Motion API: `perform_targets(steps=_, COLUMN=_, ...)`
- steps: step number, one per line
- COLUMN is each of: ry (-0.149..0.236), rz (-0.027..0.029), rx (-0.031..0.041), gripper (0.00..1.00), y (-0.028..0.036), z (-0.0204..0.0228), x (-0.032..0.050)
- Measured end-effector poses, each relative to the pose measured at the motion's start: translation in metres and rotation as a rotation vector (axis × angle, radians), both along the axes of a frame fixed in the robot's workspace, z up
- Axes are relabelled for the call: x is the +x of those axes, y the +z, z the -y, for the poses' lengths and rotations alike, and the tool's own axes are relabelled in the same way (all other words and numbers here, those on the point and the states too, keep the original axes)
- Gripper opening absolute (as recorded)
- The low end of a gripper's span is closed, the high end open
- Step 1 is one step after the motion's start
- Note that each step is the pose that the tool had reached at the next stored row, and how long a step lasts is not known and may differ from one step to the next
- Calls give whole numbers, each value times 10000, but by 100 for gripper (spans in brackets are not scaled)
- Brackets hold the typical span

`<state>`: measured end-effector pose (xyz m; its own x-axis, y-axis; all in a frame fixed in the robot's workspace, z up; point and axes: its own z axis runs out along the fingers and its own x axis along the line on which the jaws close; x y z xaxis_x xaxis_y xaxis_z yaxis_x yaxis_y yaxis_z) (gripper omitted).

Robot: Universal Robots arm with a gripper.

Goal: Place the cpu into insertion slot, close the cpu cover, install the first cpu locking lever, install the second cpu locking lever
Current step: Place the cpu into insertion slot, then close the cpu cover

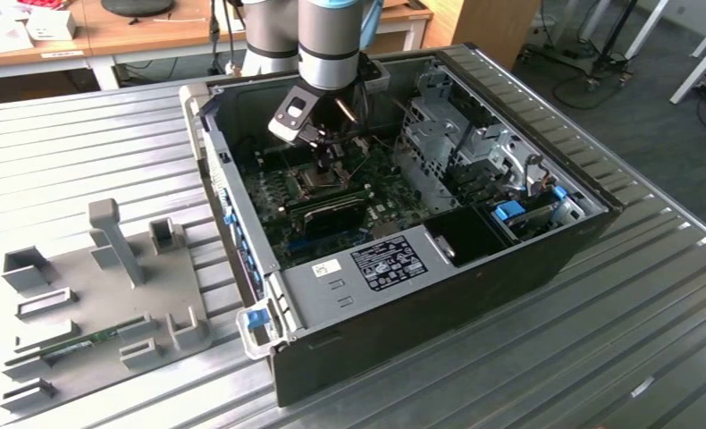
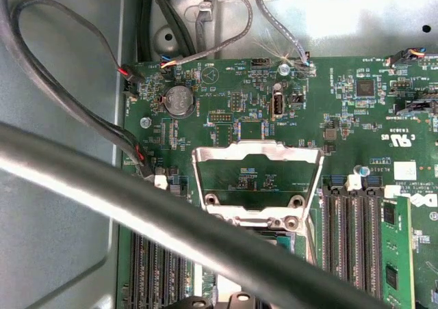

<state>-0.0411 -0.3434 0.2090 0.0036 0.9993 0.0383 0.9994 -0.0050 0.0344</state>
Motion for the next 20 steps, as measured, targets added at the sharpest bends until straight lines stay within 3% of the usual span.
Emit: perform_targets(steps=20, ry=0, rz=0, rx=-1, gripper=10, y=20, z=0, x=0)
